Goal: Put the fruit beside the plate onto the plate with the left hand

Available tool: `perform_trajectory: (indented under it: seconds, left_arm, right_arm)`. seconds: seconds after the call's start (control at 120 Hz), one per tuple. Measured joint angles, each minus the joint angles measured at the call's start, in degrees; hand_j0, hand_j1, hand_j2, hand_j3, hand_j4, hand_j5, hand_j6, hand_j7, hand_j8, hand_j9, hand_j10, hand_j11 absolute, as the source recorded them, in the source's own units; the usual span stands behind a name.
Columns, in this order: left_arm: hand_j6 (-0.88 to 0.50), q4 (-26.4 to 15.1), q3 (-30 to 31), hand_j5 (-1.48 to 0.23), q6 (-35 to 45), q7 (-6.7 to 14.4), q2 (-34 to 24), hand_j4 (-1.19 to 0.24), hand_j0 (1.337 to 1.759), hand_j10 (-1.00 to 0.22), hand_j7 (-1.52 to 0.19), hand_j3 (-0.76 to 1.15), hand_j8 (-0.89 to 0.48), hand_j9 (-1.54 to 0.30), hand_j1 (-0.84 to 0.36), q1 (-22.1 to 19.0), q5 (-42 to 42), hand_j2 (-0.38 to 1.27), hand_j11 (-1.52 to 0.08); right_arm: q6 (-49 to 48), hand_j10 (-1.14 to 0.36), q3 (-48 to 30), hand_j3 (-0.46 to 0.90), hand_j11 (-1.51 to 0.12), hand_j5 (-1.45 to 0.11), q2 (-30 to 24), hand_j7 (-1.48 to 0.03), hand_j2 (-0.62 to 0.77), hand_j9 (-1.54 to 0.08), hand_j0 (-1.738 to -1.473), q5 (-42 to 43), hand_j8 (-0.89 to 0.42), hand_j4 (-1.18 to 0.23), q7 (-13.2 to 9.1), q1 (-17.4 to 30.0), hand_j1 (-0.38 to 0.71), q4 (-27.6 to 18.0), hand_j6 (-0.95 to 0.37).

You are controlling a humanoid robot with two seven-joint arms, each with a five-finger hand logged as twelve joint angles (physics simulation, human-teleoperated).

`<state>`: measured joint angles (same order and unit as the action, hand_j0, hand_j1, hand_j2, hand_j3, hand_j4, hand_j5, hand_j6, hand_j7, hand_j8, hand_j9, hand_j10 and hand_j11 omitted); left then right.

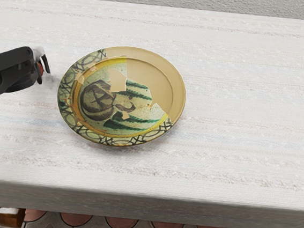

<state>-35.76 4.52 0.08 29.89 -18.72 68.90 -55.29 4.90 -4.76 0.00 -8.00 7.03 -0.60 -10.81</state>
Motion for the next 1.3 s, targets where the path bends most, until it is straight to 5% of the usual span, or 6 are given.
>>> perform_trajectory:
  seconds: [0.117, 0.283, 0.492, 0.675, 0.958, 1.3]
  left_arm:
    - [-0.43, -4.4, 0.0, -1.08, -2.2, 0.8, -6.6, -0.86, 1.638, -0.42, -1.08, 0.06, -0.32, -1.10, -0.50, 3.7, 1.9, 0.53, -1.17]
    - [-0.43, -10.4, -0.1, -1.11, -10.8, 2.8, -10.3, -0.86, 1.639, -0.46, -1.13, 0.03, -0.29, -1.15, -0.45, 7.6, 7.3, 0.35, -1.19]
    - [-0.45, -12.0, -0.1, -1.08, -21.6, 4.3, -12.1, -0.89, 1.637, -0.48, -1.13, 0.01, -0.31, -1.16, -0.44, 11.7, 10.4, 0.23, -1.20]
    - [-0.44, -12.2, -0.1, -1.08, -31.8, 4.9, -13.5, -0.89, 1.637, -0.47, -1.15, 0.00, -0.29, -1.17, -0.47, 17.9, 13.4, 0.37, -1.21]
    - [-0.44, -12.6, -0.4, -1.06, -34.5, 5.0, -11.1, -0.90, 1.627, -0.45, -1.14, 0.00, -0.28, -1.17, -0.53, 27.9, 27.6, 0.40, -1.23]
    - [-0.49, -13.6, -0.7, -1.09, -34.7, 5.0, 0.2, -0.88, 1.629, -0.52, -1.15, 0.00, -0.33, -1.18, -0.45, 26.5, 37.5, 0.31, -1.23]
  right_arm:
    - [0.0, -0.03, 0.0, 0.00, -0.05, -0.05, 0.0, -0.05, -0.01, -0.05, -1.658, 0.0, -0.03, -0.03, 0.0, -0.2, -0.31, 0.0, -0.03]
    - [0.0, -0.03, 0.0, 0.00, -0.05, -0.05, 0.0, -0.05, -0.01, -0.05, -1.658, 0.0, -0.03, -0.03, 0.0, -0.3, -0.31, 0.0, -0.03]
    - [0.0, -0.03, 0.0, 0.00, -0.05, -0.05, 0.0, -0.05, -0.01, -0.05, -1.658, 0.0, -0.03, -0.03, 0.0, -0.3, -0.31, 0.0, -0.03]
    - [0.0, -0.03, 0.0, 0.00, -0.05, -0.05, 0.0, -0.05, -0.01, -0.05, -1.658, 0.0, -0.03, -0.03, 0.0, -0.3, -0.31, -0.1, -0.03]
    - [0.0, -0.03, 0.0, 0.00, -0.05, -0.05, 0.0, -0.05, -0.01, -0.05, -1.658, 0.0, -0.03, -0.03, 0.0, -0.3, -0.31, -0.1, -0.04]
    - [-0.1, -0.03, 0.1, 0.00, -0.05, -0.05, 0.0, -0.05, -0.01, -0.05, -1.658, 0.0, -0.03, -0.03, 0.0, -0.4, -0.31, -0.1, -0.04]
